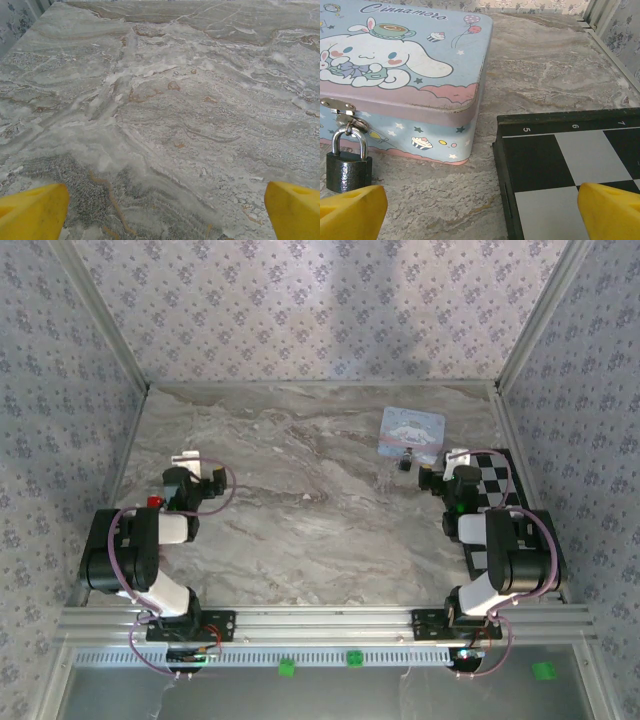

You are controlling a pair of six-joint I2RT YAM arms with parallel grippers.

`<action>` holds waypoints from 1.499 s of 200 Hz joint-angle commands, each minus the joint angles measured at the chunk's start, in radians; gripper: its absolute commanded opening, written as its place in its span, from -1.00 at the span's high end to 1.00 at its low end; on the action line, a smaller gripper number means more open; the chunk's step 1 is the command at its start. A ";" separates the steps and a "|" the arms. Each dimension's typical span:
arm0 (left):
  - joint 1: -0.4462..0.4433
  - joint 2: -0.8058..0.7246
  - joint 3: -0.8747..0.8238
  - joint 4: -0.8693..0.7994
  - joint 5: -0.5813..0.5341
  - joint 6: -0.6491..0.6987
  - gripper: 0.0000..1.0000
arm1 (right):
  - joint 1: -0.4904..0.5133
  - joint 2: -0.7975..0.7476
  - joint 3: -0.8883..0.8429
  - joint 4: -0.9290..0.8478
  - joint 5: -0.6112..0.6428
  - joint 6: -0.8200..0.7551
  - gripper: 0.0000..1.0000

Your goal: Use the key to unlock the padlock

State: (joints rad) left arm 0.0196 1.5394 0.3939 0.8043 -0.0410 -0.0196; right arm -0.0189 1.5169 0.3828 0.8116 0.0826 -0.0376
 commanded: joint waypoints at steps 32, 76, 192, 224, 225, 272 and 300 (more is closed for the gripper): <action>-0.002 -0.005 0.025 -0.002 0.007 -0.005 -1.00 | 0.004 0.008 0.005 0.015 0.012 0.012 -0.98; -0.002 -0.005 0.025 -0.002 0.005 -0.006 -1.00 | 0.005 0.008 0.005 0.016 0.013 0.011 -0.98; 0.000 -0.005 0.025 -0.001 0.009 -0.008 -1.00 | 0.002 0.009 0.005 0.014 0.007 0.013 -0.98; 0.000 -0.005 0.025 -0.001 0.009 -0.008 -1.00 | 0.002 0.008 0.004 0.014 0.007 0.014 -0.98; 0.000 -0.005 0.025 -0.001 0.009 -0.008 -1.00 | 0.002 0.008 0.005 0.015 0.007 0.013 -0.98; -0.002 -0.004 0.024 0.000 0.008 -0.006 -1.00 | 0.002 0.008 0.005 0.015 0.008 0.013 -0.98; -0.023 -0.012 0.010 0.019 0.000 0.021 -1.00 | 0.023 0.004 -0.010 0.039 0.019 -0.010 -0.98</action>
State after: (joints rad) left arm 0.0143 1.5394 0.3939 0.8043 -0.0418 -0.0185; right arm -0.0177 1.5169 0.3828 0.8124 0.0830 -0.0380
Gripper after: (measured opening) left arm 0.999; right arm 0.990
